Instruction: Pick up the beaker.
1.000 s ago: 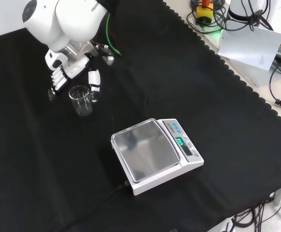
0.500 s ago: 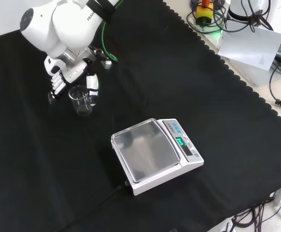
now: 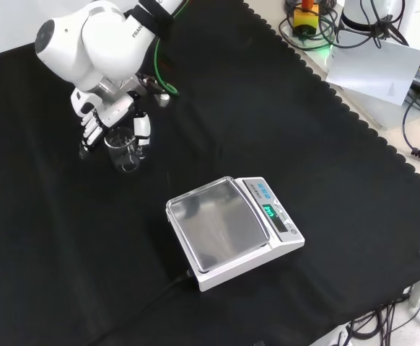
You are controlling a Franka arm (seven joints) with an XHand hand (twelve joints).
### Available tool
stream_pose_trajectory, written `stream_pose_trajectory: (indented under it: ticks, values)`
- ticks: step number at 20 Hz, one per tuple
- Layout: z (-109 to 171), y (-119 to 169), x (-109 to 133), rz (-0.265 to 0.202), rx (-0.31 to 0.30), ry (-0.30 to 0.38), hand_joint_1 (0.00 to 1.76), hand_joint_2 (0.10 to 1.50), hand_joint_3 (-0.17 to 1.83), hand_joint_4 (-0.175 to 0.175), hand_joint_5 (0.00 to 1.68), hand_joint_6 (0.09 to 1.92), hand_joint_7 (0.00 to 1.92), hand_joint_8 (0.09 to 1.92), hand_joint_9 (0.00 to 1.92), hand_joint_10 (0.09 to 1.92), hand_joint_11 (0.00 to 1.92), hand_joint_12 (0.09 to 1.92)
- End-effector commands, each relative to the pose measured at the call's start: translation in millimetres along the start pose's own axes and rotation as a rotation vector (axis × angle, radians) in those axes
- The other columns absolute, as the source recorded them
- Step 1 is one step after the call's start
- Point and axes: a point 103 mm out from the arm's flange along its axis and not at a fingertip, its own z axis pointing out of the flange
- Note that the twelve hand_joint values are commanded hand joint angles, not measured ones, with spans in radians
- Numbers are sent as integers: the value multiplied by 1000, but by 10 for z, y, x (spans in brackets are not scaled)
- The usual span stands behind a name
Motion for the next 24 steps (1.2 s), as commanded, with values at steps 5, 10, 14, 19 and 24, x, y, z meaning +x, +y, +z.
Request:
stream_pose_trajectory:
  ticks: [5, 10, 14, 19, 24]
  values:
    - [50, 9, 46, 13, -177, 8, 1050, 667, 791, 15, 523, 1179, 591, 1010, 1040, 591, 943, 1066]
    - [39, 20, 31, 21, -197, 11, 1083, 1015, 373, -113, 781, 1319, 705, 1391, 1136, 913, 1372, 765]
    - [26, 11, 6, 23, -209, 16, 1167, 1121, 208, -170, 762, 1348, 766, 1412, 1145, 1011, 1371, 740]
    - [-22, -9, -1, 21, -227, 18, 1184, 1067, 314, -63, 764, 1333, 824, 1401, 1154, 1042, 1344, 763]
    - [-241, -100, 34, 14, -251, 14, 1181, 938, 557, 1, 796, 1330, 862, 1426, 1157, 1057, 1341, 776]
